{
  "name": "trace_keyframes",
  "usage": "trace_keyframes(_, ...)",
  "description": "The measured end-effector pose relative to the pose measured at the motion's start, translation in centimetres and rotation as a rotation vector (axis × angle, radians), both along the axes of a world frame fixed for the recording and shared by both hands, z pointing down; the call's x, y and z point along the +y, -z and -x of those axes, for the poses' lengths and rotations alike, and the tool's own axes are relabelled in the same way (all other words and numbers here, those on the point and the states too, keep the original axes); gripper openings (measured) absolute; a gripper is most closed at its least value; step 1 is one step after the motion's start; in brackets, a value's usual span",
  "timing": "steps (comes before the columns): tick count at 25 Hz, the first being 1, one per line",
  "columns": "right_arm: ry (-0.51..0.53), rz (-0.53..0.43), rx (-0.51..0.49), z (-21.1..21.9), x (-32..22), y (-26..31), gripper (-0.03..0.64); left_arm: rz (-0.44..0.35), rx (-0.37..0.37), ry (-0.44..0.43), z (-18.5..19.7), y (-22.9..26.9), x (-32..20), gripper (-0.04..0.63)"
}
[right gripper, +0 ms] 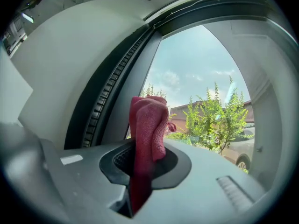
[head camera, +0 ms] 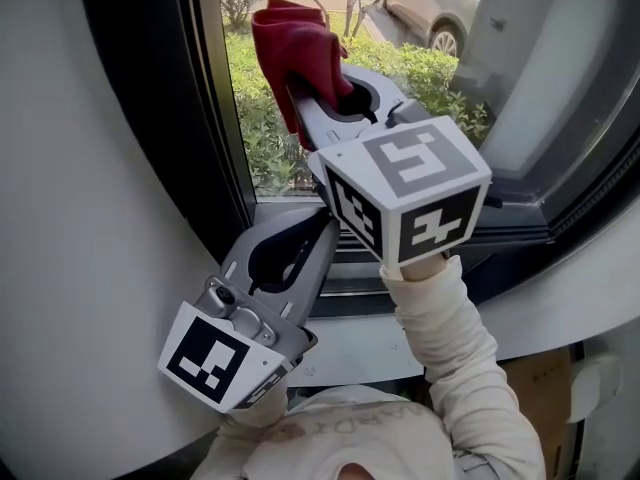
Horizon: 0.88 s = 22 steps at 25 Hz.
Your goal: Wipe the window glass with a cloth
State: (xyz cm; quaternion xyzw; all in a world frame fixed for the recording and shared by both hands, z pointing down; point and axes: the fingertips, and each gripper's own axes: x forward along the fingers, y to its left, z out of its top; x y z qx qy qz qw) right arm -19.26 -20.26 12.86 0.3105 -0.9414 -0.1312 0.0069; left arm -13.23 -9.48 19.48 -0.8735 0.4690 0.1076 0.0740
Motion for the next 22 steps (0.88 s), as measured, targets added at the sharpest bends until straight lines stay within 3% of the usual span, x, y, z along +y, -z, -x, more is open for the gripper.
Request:
trace_keyframes(4, 0.025, 0.057, -0.013, 0.8, -1.5, -0.5, 0.071, 0.033, -0.010, -0.043, 0.6, 0.0, -1.4, 0.002)
trace_keyframes(9, -0.022, 0.033, -0.003, -0.9, -3.6, -1.6, 0.069, 0.018, -0.016, -0.052, 0.2, -0.6, -3.1, 0.002)
trace_keyframes(14, -0.084, 0.040, -0.052, -7.6, -4.9, -1.1, 0.069, 0.019, -0.001, -0.042, -2.2, 0.4, -3.6, 0.002)
trace_keyframes(22, -0.217, 0.050, -0.125, -19.3, -7.8, -0.5, 0.069, 0.030, -0.054, -0.080, -8.0, 1.2, -5.2, 0.003)
